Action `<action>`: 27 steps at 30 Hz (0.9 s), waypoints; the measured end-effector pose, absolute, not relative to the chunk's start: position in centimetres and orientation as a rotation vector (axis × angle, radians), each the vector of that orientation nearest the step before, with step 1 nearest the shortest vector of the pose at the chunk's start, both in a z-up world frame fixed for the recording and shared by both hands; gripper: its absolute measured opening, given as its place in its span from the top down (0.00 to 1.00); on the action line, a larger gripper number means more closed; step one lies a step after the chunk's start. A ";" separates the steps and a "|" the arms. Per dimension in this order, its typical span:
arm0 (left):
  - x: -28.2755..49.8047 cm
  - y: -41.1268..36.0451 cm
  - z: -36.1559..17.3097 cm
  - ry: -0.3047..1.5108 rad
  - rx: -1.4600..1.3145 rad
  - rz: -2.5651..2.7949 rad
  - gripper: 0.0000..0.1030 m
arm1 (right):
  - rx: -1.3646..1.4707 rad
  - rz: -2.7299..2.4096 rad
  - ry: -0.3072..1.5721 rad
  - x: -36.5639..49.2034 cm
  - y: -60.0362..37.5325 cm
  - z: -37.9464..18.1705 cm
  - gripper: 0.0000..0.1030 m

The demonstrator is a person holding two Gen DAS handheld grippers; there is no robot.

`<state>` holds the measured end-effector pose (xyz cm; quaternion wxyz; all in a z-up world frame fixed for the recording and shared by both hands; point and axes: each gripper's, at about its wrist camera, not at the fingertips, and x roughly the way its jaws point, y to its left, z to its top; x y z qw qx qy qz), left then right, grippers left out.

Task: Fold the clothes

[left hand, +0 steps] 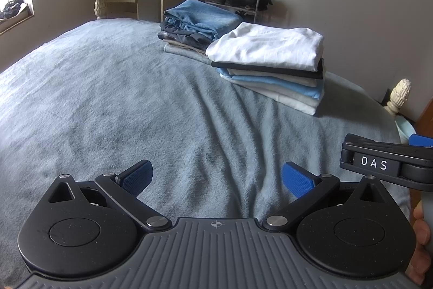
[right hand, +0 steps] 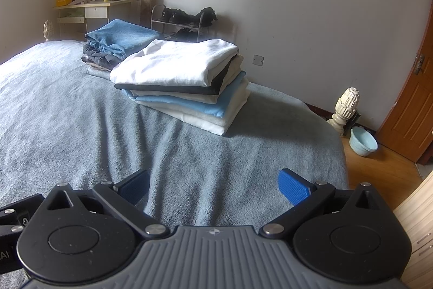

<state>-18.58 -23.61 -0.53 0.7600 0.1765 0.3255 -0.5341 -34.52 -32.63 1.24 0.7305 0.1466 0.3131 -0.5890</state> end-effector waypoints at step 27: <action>-18.6 -23.8 -0.6 0.717 0.385 -1.160 0.00 | 0.323 -1.298 0.689 -34.6 -32.6 1.2 0.00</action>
